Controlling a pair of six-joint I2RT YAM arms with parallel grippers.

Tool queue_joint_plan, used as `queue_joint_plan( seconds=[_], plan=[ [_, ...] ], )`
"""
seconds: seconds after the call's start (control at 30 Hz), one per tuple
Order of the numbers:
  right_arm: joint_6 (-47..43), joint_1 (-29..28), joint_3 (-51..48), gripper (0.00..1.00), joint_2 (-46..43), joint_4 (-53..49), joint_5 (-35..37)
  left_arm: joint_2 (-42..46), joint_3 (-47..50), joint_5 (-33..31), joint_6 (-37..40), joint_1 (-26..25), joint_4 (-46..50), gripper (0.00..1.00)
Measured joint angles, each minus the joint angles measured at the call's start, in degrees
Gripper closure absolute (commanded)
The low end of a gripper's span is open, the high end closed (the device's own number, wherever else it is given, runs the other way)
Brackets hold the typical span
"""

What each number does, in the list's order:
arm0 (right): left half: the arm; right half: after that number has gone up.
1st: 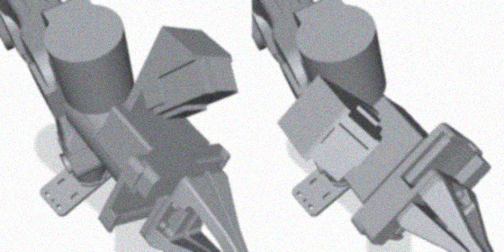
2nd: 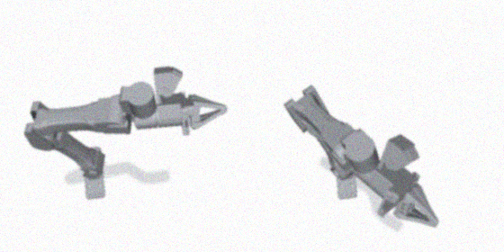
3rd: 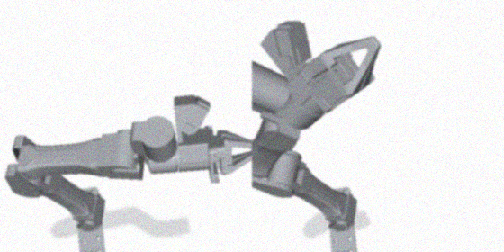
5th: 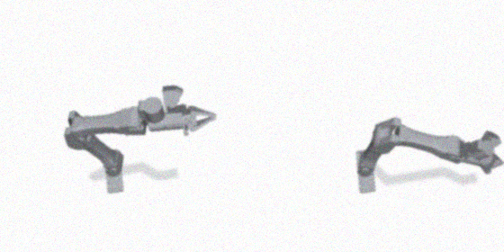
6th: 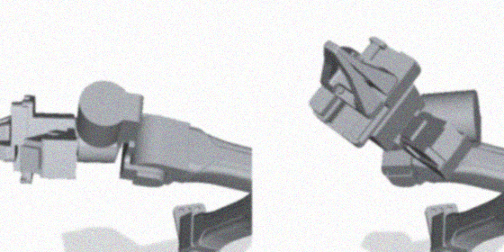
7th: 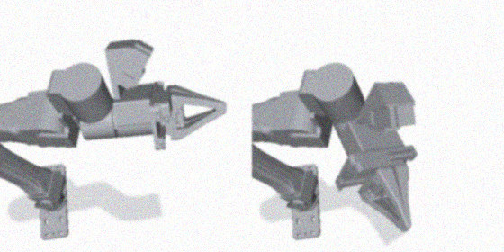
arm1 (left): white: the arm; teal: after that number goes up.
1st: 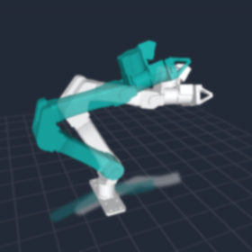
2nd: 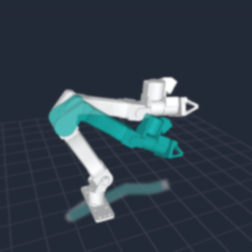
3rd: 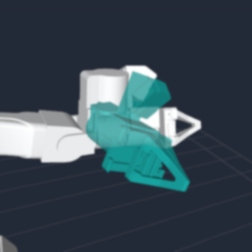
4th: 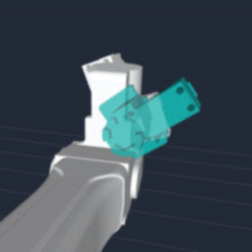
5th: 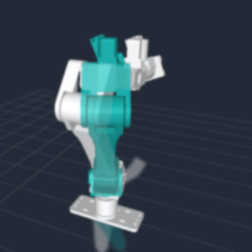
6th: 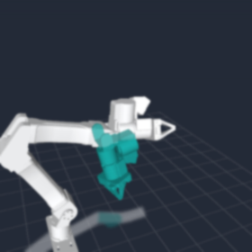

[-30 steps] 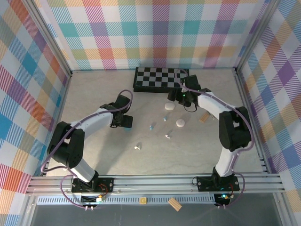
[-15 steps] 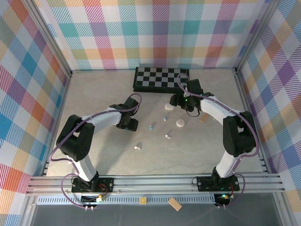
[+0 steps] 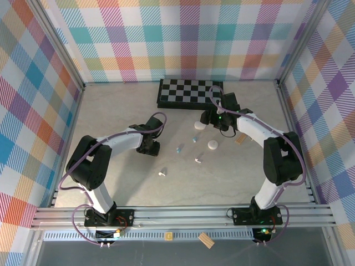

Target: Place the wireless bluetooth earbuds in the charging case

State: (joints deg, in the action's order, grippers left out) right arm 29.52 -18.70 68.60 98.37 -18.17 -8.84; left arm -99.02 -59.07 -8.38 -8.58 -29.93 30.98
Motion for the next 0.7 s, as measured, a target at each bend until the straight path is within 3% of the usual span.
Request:
queue_joint_plan(
  seconds=[0.2,0.4,0.57,0.7],
  plan=[
    [0.15,0.04,-0.17,0.27,-2.82,0.04,-2.19,0.81,0.61,0.0,0.07,-0.33,-0.42,0.59],
    [2.69,1.38,-4.48,0.28,-8.63,1.97,-12.57,8.85,4.15,2.27,2.38,-1.18,-5.33,0.6],
    [4.39,1.68,-7.58,0.28,-11.89,3.17,-23.34,20.74,8.92,9.53,6.95,-2.86,-16.24,0.62],
    [5.05,0.44,-8.17,0.29,-14.93,2.84,-27.76,28.2,13.27,16.37,12.61,-4.5,-25.16,0.64]
  ],
)
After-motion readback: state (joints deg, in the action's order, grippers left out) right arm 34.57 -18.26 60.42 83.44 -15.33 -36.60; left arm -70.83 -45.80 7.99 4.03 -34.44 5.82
